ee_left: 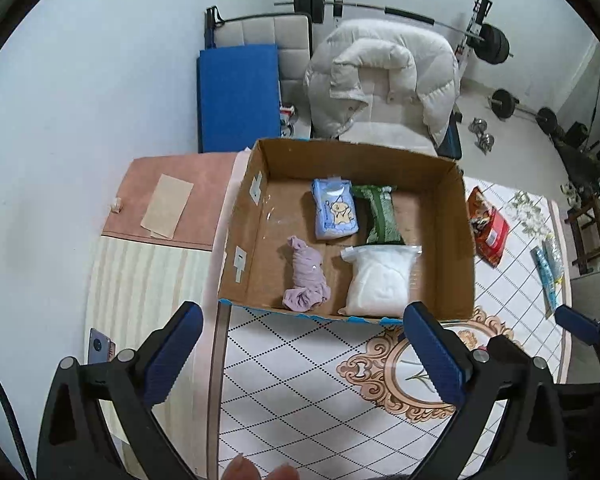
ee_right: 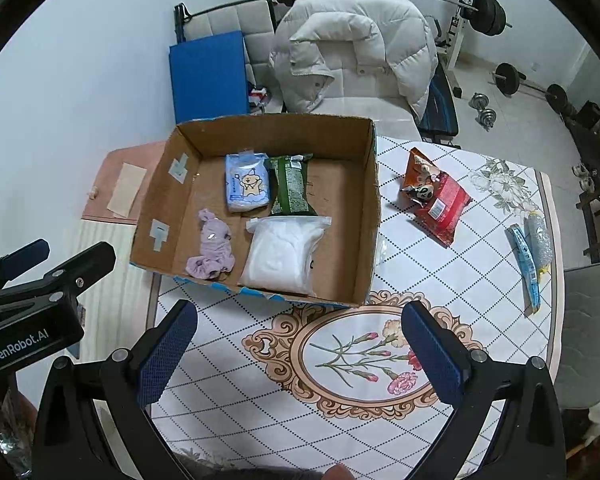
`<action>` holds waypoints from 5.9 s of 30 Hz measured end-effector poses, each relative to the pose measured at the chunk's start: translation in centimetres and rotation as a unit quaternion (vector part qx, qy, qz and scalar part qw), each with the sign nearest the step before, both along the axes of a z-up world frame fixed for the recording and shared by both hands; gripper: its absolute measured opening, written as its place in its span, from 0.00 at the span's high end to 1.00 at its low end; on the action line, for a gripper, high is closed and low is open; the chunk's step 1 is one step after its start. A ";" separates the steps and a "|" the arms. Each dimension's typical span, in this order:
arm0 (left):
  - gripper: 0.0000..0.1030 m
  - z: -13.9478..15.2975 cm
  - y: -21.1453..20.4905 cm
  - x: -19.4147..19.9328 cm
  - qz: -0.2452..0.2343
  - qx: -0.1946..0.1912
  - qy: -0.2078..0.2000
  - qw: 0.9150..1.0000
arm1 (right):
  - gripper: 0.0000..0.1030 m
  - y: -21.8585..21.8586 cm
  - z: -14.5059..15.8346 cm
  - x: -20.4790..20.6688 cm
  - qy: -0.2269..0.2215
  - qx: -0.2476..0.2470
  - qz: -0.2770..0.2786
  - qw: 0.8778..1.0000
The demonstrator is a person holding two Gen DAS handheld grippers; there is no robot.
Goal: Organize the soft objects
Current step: 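Grasp the red snack bag with the left tool while the right tool grasps the silver sponge, then carry both items into the box and release them beside the other packs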
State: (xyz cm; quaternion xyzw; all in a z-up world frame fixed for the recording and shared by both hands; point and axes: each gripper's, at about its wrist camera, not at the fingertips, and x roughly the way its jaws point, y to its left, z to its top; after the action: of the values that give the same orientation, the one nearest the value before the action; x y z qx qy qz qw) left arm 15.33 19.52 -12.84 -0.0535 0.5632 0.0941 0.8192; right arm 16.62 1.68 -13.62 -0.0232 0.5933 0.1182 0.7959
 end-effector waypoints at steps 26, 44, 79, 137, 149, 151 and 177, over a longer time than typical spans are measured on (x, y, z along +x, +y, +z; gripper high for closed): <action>0.00 -11.6 -28.8 18.3 -0.206 -0.021 0.139 0.968 | 0.00 -32.0 -6.6 9.7 0.069 -0.035 -0.197 0.977; 0.12 -25.8 -35.0 26.3 -0.221 0.050 0.245 0.943 | 0.17 -45.4 -22.9 21.6 0.192 -0.039 -0.227 0.954; 0.40 -27.2 -34.8 22.0 -0.219 0.026 0.238 0.946 | 0.54 -36.3 -21.1 16.8 0.193 -0.017 -0.141 0.971; 0.58 -11.6 3.3 17.6 0.025 -0.041 0.122 0.991 | 0.54 -2.7 -10.4 15.5 0.126 0.082 -0.081 0.985; 0.58 -20.4 7.6 21.7 0.014 -0.048 0.210 0.976 | 0.54 2.6 -19.5 21.0 0.158 0.005 -0.132 0.979; 0.57 -21.5 7.6 22.3 0.014 -0.047 0.225 0.973 | 0.54 2.6 -20.5 21.5 0.162 -0.001 -0.135 0.977; 0.01 -10.9 5.9 13.5 0.002 -0.075 0.087 0.993 | 0.00 4.2 -13.7 15.6 0.098 -0.037 -0.050 0.993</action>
State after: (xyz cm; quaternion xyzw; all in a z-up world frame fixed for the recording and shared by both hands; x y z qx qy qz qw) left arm 28.82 25.45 -23.73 -0.1073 0.6378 0.0577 0.7605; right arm 32.25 5.85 -27.28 -0.0116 0.6726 0.0578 0.7376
